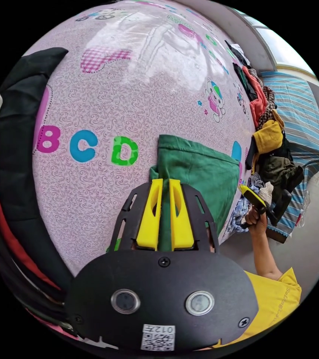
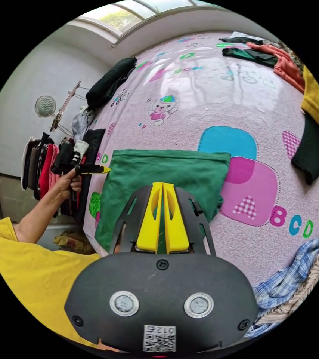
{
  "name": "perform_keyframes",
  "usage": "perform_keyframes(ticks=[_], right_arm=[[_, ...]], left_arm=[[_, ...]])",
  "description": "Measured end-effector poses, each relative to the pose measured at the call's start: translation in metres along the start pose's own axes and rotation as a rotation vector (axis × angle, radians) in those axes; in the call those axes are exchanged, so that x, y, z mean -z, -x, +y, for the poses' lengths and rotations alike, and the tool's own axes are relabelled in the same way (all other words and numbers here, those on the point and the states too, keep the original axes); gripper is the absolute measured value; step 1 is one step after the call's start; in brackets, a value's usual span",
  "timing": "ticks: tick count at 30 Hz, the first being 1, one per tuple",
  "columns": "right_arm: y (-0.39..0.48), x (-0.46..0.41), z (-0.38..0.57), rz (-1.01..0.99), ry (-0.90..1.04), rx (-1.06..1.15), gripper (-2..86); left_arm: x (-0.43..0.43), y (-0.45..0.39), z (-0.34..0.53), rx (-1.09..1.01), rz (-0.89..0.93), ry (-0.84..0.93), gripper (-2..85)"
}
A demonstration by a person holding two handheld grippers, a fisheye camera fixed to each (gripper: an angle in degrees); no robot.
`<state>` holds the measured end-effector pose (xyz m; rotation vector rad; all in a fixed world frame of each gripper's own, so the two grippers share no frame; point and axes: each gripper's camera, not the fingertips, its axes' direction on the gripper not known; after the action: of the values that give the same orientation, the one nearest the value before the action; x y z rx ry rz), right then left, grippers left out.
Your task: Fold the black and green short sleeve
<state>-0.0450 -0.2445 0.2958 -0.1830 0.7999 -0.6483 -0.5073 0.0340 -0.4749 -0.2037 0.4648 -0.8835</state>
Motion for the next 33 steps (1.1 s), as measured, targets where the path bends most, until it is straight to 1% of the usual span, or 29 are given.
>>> perform_keyframes(ticks=[4, 6, 8, 9, 11, 13, 16, 21, 24, 28, 31, 33], right_arm=[[0.026, -0.019, -0.001, -0.007, 0.035, 0.051, 0.8], [0.033, -0.026, -0.002, -0.005, 0.054, 0.068, 0.8], [0.041, -0.036, -0.003, 0.004, 0.077, 0.081, 0.8], [0.043, -0.039, -0.003, 0.003, 0.082, 0.084, 0.8], [0.050, -0.046, -0.004, 0.003, 0.094, 0.094, 0.8], [0.054, -0.050, -0.004, 0.004, 0.100, 0.100, 0.8], [0.057, -0.055, -0.004, 0.018, 0.111, 0.108, 0.8], [0.056, -0.053, -0.002, 0.024, 0.105, 0.092, 0.8], [0.054, -0.049, 0.002, 0.030, 0.097, 0.081, 0.8], [0.048, -0.044, 0.009, 0.032, 0.085, 0.062, 0.8], [0.042, -0.044, 0.013, 0.031, 0.087, 0.044, 0.9], [0.040, -0.044, 0.015, 0.033, 0.090, 0.036, 0.9]], left_arm=[[0.011, 0.005, 0.003, -0.109, 0.113, -0.035, 0.1], [0.014, 0.021, 0.004, -0.051, 0.128, -0.035, 0.2], [0.018, 0.044, 0.010, 0.057, 0.156, -0.066, 0.2], [0.020, 0.047, 0.011, 0.067, 0.162, -0.075, 0.3], [0.029, 0.049, 0.017, 0.040, 0.193, -0.117, 0.3], [0.034, 0.046, 0.020, 0.019, 0.186, -0.137, 0.3], [0.031, 0.041, 0.017, -0.016, 0.198, -0.099, 0.3], [0.013, 0.040, 0.007, 0.007, 0.135, -0.014, 0.3], [0.015, 0.033, 0.010, -0.039, 0.149, -0.052, 0.4], [0.037, 0.017, 0.025, -0.114, 0.073, -0.127, 0.4], [0.043, 0.019, 0.030, -0.100, 0.018, -0.158, 0.4], [0.039, 0.027, 0.028, -0.069, 0.019, -0.139, 0.4]])
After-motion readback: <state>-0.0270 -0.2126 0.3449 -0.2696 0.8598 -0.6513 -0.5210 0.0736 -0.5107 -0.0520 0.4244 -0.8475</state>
